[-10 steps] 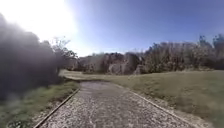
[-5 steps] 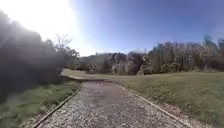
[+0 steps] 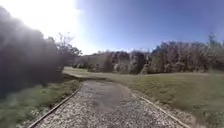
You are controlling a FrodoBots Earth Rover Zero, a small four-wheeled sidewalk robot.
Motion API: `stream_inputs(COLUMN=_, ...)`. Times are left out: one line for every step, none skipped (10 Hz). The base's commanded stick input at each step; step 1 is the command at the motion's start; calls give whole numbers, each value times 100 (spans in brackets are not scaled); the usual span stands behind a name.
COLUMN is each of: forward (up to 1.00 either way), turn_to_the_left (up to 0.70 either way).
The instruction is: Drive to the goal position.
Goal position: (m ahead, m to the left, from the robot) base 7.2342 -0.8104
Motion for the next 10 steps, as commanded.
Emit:
stream_inputs(forward=50, turn_to_the_left=0)
stream_inputs(forward=50, turn_to_the_left=0)
stream_inputs(forward=50, turn_to_the_left=0)
stream_inputs(forward=50, turn_to_the_left=0)
stream_inputs(forward=50, turn_to_the_left=0)
stream_inputs(forward=50, turn_to_the_left=0)
stream_inputs(forward=50, turn_to_the_left=0)
stream_inputs(forward=50, turn_to_the_left=0)
stream_inputs(forward=50, turn_to_the_left=0)
stream_inputs(forward=50, turn_to_the_left=0)
